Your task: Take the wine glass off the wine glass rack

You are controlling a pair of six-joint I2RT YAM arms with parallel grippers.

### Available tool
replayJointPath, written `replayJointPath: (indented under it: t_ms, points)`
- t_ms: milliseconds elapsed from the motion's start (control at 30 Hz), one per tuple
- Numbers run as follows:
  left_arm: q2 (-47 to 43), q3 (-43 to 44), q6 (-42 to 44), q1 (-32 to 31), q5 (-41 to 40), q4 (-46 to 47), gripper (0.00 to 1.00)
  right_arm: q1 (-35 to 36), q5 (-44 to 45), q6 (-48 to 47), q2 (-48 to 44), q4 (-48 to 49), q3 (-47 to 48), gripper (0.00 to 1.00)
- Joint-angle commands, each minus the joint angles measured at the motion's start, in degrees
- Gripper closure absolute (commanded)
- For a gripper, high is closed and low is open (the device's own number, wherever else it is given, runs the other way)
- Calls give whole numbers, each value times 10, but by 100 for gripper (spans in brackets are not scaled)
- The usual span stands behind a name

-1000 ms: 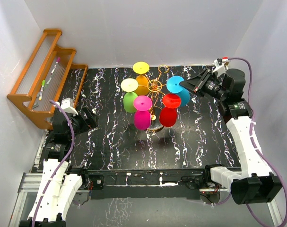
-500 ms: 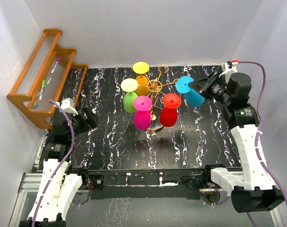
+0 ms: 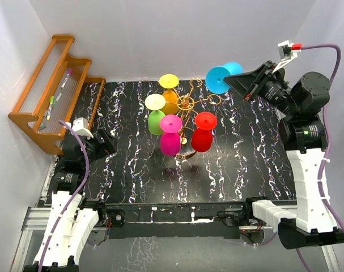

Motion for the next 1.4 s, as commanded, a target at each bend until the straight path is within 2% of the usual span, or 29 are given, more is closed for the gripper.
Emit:
replayJointPath:
  t_ms: [0,167,333,533,667,833,967,1133,1367]
  points:
    - [2,20,-7,2,-9,-9,16,33,-98,-36,19,86,74,92]
    - [12,70,-38,3,43,-21,28,97,-138,-77,64,68,142,92]
    - [24,159,-56,2,61,-75,29,173,-118,-128,116,31,189,92]
    - [31,258,-100,2,61,-153,27,344,20,-243,179,-35,248,92]
    - [8,300,-156,2,50,-197,27,449,130,-309,192,-53,244,92]
    - [-10,330,-221,3,130,-215,27,529,220,-366,178,-31,190,92]
    - [-15,354,-241,2,199,-217,25,557,247,-376,177,-32,172,92]
    - [-50,327,-259,3,297,-121,25,569,239,-368,166,-7,144,92]
    - [-68,293,-257,3,373,-51,28,575,181,-355,170,-32,150,92]
